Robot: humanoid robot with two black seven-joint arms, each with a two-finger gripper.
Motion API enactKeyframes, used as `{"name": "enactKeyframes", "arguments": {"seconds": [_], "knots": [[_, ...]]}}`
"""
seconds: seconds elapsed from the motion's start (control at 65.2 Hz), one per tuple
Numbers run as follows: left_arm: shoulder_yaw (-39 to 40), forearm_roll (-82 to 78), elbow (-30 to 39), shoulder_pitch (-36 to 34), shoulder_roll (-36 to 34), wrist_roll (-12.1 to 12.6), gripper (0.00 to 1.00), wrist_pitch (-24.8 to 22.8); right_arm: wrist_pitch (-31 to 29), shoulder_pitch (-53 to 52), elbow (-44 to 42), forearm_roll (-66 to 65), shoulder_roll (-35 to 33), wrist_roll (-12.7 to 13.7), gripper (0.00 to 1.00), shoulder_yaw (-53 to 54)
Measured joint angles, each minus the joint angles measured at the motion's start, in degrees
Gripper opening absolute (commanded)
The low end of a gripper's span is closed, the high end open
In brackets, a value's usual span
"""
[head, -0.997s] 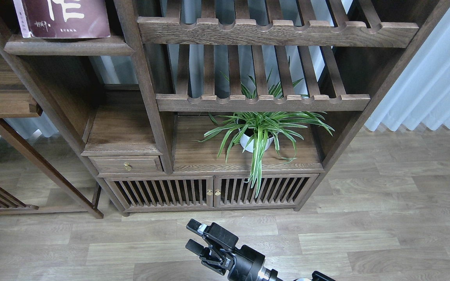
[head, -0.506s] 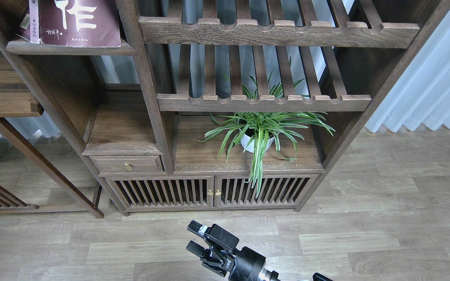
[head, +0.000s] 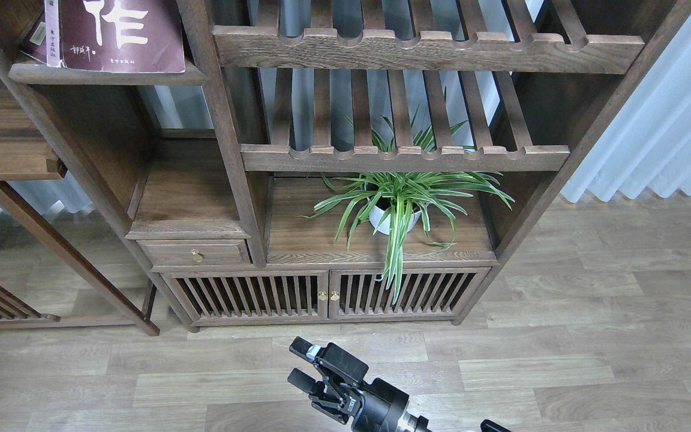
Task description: Organize books on shelf
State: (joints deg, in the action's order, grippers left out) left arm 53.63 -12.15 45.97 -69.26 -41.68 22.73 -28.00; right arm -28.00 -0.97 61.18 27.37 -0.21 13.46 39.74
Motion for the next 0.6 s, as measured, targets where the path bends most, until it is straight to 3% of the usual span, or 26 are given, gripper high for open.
{"name": "enactKeyframes", "arguments": {"seconds": [0.199,0.322,0.337,0.598], "knots": [[12.53,5.1,20.62,18.88,-5.12,0.48,1.0,0.0,0.0,-1.11,0.0,-0.01,-0.1,-2.64,0.98,0.68],[17.06,6.5,28.34,28.32,-5.14,0.55,1.0,0.0,0.0,-2.17,0.0,0.0,-0.02,-3.18,0.98,1.69],[18.36,6.68,30.64,31.86,-4.85,0.55,1.0,0.0,0.0,-2.67,0.0,0.0,0.0,-3.27,0.98,1.9],[19.97,6.88,33.19,45.83,2.1,0.47,1.0,0.0,0.0,-4.79,-0.2,-0.15,-0.08,-3.36,0.98,4.07]]}}
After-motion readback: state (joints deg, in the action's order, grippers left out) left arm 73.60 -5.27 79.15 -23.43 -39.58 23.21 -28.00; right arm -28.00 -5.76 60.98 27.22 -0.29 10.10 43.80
